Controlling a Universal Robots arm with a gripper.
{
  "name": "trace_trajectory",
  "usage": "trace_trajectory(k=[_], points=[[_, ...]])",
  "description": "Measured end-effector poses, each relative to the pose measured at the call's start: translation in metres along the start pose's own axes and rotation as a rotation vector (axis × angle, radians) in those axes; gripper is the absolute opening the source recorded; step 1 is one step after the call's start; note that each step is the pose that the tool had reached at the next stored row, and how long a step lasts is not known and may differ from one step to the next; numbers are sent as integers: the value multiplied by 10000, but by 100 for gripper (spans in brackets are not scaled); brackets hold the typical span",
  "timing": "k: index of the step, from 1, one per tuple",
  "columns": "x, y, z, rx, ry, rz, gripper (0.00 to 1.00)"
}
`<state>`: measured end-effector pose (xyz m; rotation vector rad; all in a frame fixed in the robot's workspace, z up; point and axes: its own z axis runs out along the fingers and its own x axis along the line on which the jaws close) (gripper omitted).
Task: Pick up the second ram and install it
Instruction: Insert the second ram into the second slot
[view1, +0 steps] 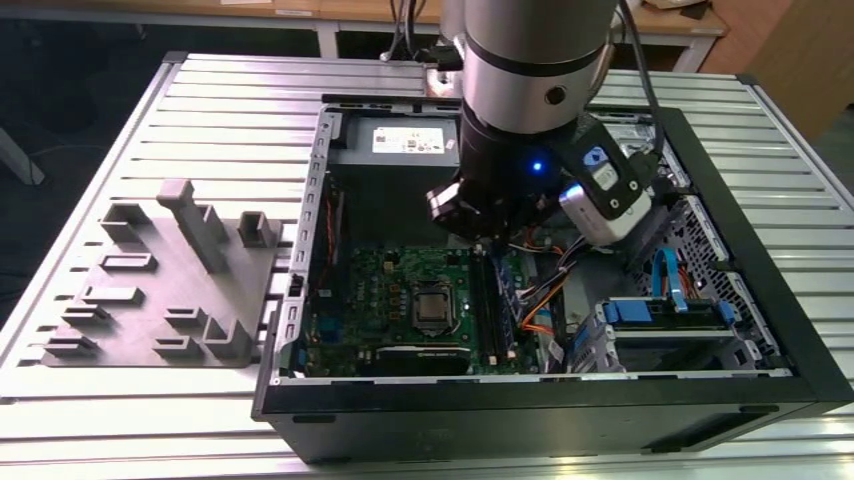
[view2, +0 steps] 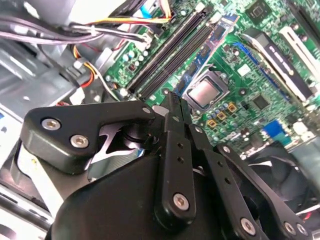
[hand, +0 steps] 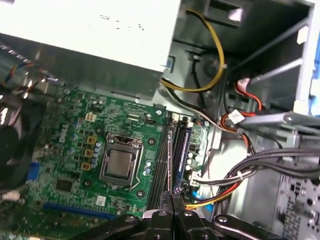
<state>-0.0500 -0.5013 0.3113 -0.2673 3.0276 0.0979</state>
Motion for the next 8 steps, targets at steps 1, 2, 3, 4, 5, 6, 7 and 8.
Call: trace_trajectory(k=[1,2,3,4,5,6,7,8], points=[[0,0,5,20,-10,177,8],[1,-1,9,40,-20,367,8],[2,-1,14,59,-31,551,8],[2,-1,19,77,-41,730,8],[2,-1,23,97,-51,908,8],[3,-2,28,115,-60,1082,8],[3,-2,33,134,-70,1260,8],[4,-2,37,153,-79,1438,8]])
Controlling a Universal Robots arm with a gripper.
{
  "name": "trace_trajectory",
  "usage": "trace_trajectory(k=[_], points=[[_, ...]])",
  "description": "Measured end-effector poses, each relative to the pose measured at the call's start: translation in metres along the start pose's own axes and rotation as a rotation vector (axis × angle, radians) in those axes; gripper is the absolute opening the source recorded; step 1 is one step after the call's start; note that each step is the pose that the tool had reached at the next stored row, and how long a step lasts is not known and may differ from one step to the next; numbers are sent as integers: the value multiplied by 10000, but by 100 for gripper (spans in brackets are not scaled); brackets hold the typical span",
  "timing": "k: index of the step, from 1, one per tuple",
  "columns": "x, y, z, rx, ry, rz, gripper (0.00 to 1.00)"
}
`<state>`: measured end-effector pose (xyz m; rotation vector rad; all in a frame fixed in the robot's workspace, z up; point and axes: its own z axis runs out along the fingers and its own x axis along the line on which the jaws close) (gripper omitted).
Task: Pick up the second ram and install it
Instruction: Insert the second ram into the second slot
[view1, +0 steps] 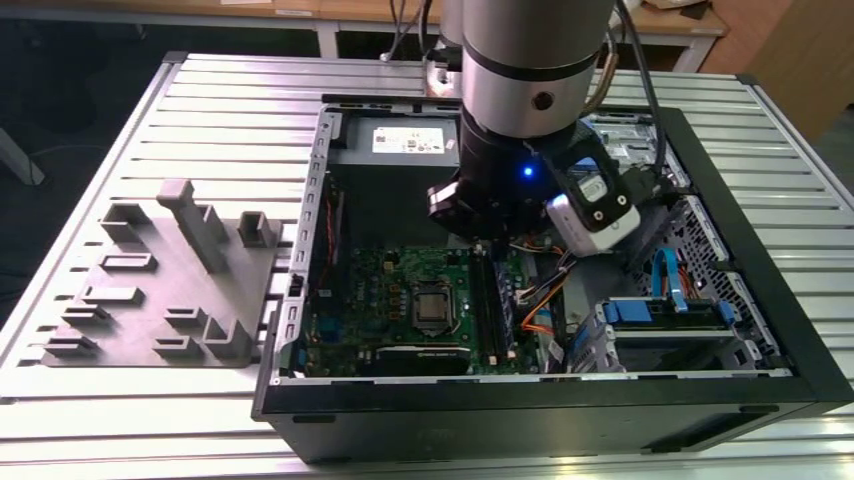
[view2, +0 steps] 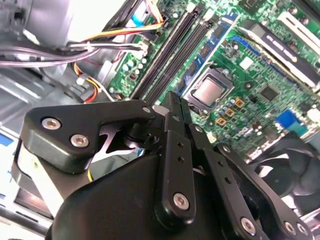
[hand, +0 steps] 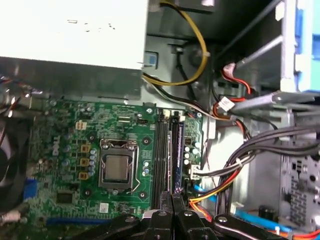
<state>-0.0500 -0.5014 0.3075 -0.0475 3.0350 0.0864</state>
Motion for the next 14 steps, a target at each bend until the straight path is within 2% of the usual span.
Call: trace_trajectory(k=[5,14], points=[[1,-1,15,81,-42,761,8],[6,-3,55,63,-39,622,8]])
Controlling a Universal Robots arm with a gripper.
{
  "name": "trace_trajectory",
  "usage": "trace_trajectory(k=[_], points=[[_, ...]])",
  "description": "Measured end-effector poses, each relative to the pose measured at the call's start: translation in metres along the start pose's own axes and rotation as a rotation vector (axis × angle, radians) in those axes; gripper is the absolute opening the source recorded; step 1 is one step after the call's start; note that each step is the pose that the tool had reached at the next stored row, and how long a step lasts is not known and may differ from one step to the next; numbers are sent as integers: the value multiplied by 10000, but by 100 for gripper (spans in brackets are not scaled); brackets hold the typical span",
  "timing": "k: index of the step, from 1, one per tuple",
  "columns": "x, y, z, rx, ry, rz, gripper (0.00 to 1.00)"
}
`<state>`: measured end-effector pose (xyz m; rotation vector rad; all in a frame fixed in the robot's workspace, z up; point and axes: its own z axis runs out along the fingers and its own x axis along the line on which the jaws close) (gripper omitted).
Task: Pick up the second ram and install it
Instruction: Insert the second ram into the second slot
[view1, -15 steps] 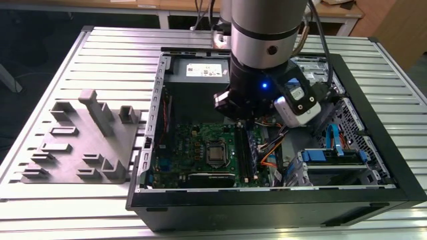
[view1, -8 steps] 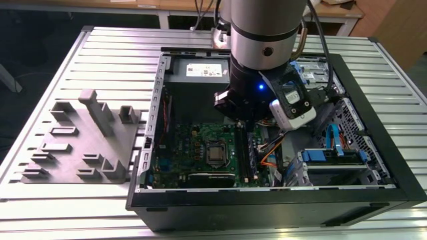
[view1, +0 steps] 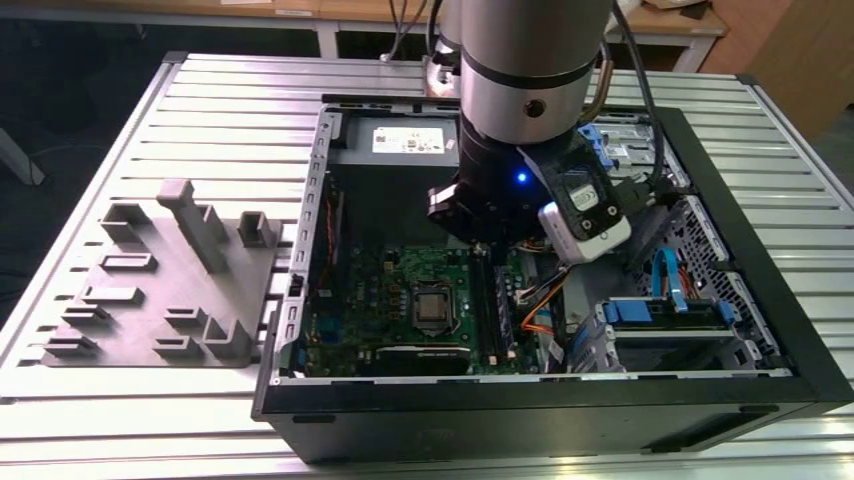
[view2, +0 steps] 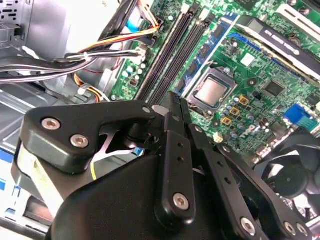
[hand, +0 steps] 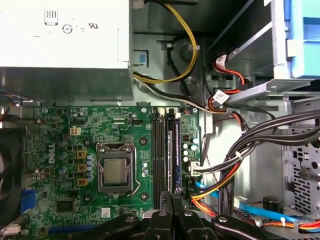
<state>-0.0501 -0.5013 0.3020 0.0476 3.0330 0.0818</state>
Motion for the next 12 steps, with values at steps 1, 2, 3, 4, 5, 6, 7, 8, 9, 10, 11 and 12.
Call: trace_trajectory(k=[1,2,3,4,5,6,7,8,9,10,11,12], points=[[1,-1,10,-6,4,-64,8],[2,-1,22,-14,9,-146,8],[3,-2,33,-22,13,-227,8],[4,-3,46,-33,18,-320,8],[5,-3,57,-41,22,-395,8],[7,-4,69,-47,25,-456,8],[8,-5,83,-48,26,-470,8],[10,-6,100,-49,27,-471,8],[12,-7,118,-49,27,-472,8],[14,-8,136,-49,27,-472,8],[16,-9,154,-49,27,-472,8],[18,-10,171,-49,27,-473,8]])
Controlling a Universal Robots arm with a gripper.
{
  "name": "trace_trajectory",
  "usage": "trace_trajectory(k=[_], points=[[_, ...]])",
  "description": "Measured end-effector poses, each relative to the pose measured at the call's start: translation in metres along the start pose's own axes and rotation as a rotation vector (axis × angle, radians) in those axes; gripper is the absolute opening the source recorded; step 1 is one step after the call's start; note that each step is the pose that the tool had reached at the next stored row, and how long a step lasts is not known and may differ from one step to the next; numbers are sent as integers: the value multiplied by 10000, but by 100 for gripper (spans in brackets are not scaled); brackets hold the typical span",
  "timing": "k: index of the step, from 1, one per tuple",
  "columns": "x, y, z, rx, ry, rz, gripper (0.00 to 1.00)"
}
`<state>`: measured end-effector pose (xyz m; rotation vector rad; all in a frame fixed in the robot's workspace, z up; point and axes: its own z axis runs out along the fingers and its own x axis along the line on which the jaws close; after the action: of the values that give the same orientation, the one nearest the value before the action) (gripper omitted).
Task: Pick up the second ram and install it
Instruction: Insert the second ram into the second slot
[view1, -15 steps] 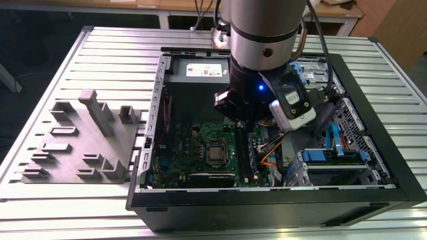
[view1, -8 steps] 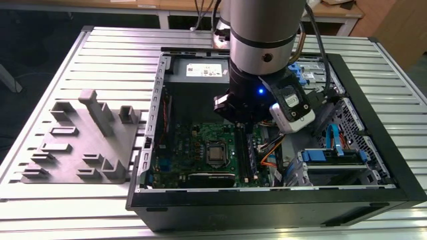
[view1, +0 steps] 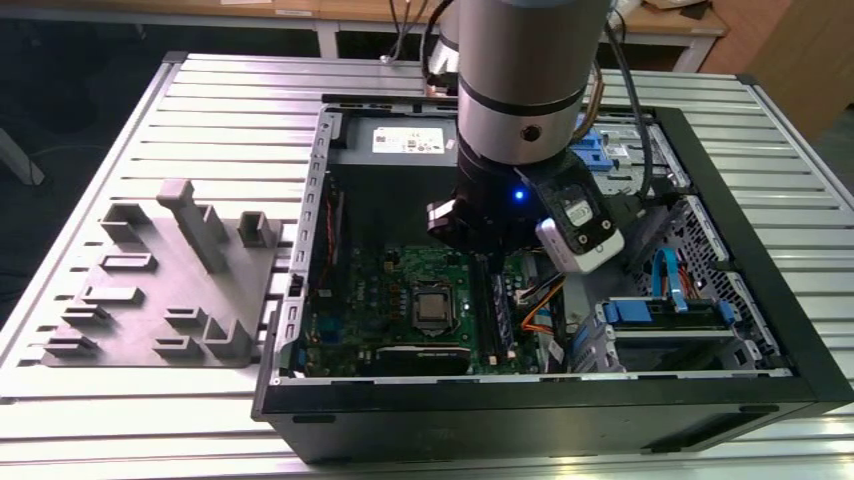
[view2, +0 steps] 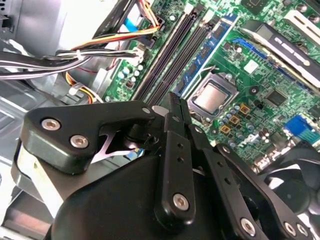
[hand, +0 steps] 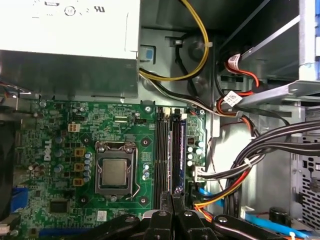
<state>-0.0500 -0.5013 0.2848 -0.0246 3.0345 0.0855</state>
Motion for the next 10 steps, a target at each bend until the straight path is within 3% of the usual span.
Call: trace_trajectory(k=[10], points=[[17,-9,156,-10,0,2,8]])
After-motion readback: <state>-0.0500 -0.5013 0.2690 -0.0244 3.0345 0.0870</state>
